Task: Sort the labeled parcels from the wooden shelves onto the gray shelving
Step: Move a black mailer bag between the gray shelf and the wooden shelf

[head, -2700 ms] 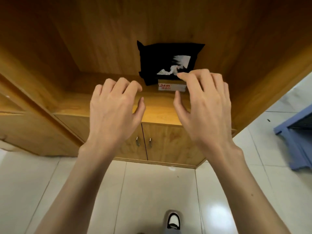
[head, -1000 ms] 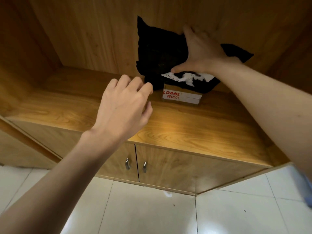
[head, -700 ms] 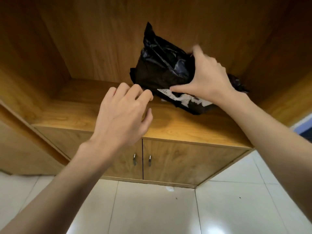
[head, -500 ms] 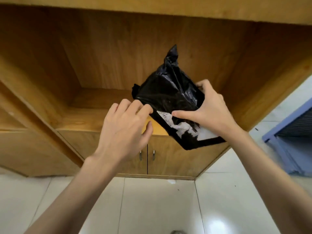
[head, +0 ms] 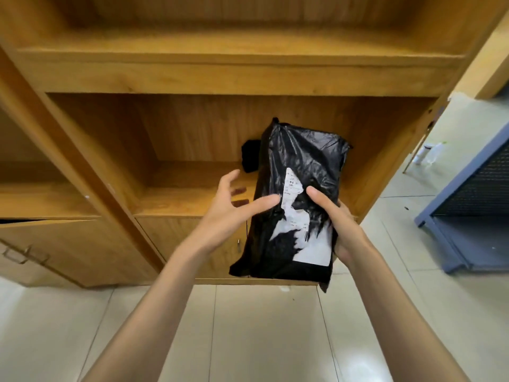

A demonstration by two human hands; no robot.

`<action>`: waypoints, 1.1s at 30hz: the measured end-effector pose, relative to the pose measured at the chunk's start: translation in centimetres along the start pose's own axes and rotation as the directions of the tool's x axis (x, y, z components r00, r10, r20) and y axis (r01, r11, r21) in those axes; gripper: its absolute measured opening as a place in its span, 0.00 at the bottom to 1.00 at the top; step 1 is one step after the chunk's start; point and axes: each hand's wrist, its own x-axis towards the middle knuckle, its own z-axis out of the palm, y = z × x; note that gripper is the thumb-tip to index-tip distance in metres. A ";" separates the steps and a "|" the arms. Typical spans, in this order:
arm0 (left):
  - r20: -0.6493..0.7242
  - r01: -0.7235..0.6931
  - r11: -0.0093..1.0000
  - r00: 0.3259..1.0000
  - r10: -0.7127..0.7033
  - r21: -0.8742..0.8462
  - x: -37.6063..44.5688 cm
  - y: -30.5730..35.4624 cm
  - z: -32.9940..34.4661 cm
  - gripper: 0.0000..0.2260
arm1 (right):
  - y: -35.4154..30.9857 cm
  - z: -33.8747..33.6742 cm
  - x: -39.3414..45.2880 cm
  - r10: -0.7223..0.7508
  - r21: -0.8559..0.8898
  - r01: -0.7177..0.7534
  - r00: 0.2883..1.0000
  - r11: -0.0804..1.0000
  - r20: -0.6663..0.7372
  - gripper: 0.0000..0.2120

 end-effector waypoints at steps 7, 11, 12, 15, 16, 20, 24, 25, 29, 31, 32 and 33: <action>-0.019 0.031 0.974 0.999 -0.036 -0.225 -1.9 1.4 2.9 0.25 | -0.7 0.1 -1.8 0.050 0.000 -0.050 0.998 0.999 0.047 0.30; -0.234 -0.089 0.995 0.967 0.097 0.043 -2.3 2.0 3.6 0.25 | -1.2 -0.2 -2.8 -0.012 -0.185 0.008 1.000 0.983 -0.023 0.46; -0.296 -0.110 0.976 0.941 0.163 0.188 -2.5 2.3 3.8 0.26 | -1.3 -0.3 -3.1 -0.042 -0.229 0.031 0.998 0.973 -0.042 0.48; -0.406 -0.106 0.855 0.846 0.345 0.507 -3.2 3.4 4.7 0.28 | -2.1 0.1 -4.2 -0.087 -0.271 0.072 0.995 0.960 -0.042 0.54; -0.415 -0.109 0.823 0.822 0.390 0.558 -3.3 3.7 5.1 0.28 | -2.4 0.5 -4.6 -0.095 -0.255 0.088 0.995 0.963 -0.017 0.54; -0.352 -0.213 0.703 0.746 0.566 0.678 -3.3 3.9 6.9 0.28 | -3.5 1.8 -5.9 -0.128 -0.165 0.131 0.991 0.978 0.024 0.51; -0.173 -0.320 0.542 0.720 0.672 0.777 -3.4 3.7 9.3 0.31 | -3.6 1.7 -6.2 -0.183 0.003 0.184 0.980 0.983 -0.076 0.48; -0.125 -0.336 0.510 0.728 0.674 0.792 -3.6 3.8 9.9 0.31 | -3.6 1.4 -6.2 -0.189 0.044 0.195 0.975 0.980 -0.114 0.44; 0.086 -0.459 0.478 0.782 0.618 0.749 -3.8 4.3 10.7 0.32 | -3.3 -0.9 -5.4 -0.200 0.116 0.229 0.955 0.967 -0.217 0.32; 0.178 -0.512 0.526 0.810 0.558 0.680 -3.4 4.5 10.1 0.30 | -3.3 -2.1 -5.0 -0.199 0.106 0.234 0.943 0.966 -0.269 0.29; 0.199 -0.528 0.580 0.821 0.535 0.621 -3.2 4.6 9.7 0.28 | -3.4 -2.7 -4.9 -0.193 0.100 0.230 0.939 0.968 -0.284 0.28; 0.196 -0.540 0.638 0.825 0.530 0.548 -2.9 4.7 9.3 0.26 | -3.6 -3.1 -4.9 -0.189 0.101 0.224 0.942 0.969 -0.278 0.28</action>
